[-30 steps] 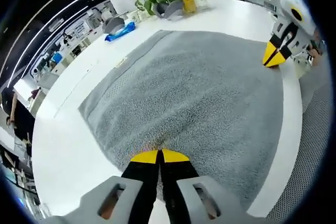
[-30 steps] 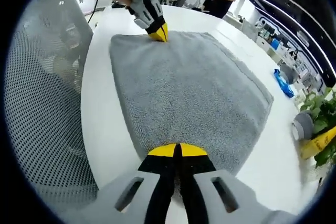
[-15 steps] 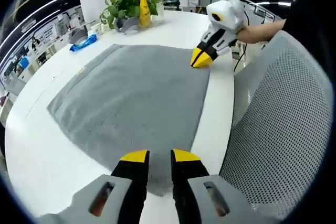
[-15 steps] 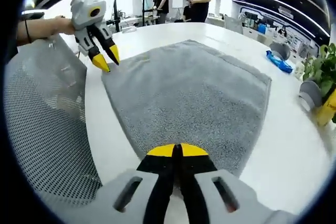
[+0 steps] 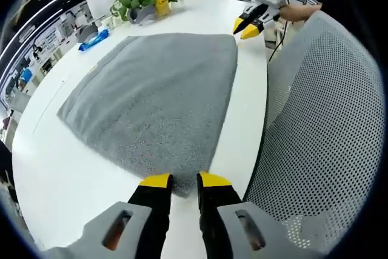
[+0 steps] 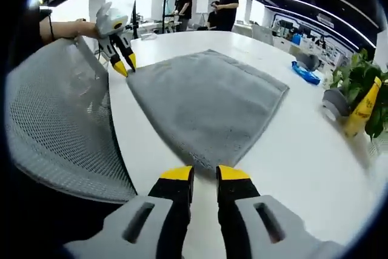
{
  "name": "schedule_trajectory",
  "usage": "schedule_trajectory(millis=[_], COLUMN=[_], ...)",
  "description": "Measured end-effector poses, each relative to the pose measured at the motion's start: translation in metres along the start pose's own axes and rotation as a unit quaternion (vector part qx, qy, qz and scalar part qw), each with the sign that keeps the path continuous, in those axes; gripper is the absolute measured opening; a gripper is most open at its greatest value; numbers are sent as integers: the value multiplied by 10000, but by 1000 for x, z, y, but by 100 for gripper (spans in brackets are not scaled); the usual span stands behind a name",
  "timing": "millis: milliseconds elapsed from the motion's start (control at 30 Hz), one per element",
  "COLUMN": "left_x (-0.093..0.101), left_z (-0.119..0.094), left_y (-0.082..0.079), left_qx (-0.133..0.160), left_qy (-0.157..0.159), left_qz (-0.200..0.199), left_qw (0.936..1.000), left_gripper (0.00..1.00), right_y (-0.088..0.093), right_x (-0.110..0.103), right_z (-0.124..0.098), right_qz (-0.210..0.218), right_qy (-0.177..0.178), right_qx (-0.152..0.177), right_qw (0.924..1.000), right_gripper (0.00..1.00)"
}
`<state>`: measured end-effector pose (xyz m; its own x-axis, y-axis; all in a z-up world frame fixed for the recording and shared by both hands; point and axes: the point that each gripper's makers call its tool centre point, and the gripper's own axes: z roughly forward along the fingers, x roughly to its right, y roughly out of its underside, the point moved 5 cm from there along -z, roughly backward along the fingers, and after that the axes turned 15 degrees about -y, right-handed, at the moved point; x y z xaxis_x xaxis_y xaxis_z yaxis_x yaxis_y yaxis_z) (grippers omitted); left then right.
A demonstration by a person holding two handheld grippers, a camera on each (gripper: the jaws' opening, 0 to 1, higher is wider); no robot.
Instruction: Fold the towel on the table until its edges align and the towel forms a compact rectangular stack.
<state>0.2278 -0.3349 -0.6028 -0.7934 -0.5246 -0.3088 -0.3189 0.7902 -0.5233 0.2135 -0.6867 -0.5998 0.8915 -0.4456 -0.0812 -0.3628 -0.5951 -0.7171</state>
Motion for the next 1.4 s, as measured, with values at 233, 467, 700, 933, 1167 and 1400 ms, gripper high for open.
schedule_trajectory(millis=[233,467,700,933,1167,1400], left_x=[7,12,7,5,3,1], left_z=[-2,2,2,2,2,0], left_y=[4,11,12,13,13,11], left_qx=[-61,-262,-241,-228,-238,-238], left_qy=[214,244,199,154,111,73], left_qz=[-59,283,239,246,310,204], left_qw=[9997,9990,9992,9993,9992,9995], left_gripper=[18,19,15,12,7,3], right_y=[-3,-1,0,1,-8,-24], right_x=[1,7,12,13,13,17], right_z=[5,19,24,23,16,0], right_qz=[-619,-1302,-1296,-529,492,1490], right_qy=[-39,-135,-87,24,107,147], right_qx=[-539,-1186,-1328,-797,117,1336], right_qw=[9966,9843,9826,9954,9987,9797], right_gripper=[15,14,6,1,0,0])
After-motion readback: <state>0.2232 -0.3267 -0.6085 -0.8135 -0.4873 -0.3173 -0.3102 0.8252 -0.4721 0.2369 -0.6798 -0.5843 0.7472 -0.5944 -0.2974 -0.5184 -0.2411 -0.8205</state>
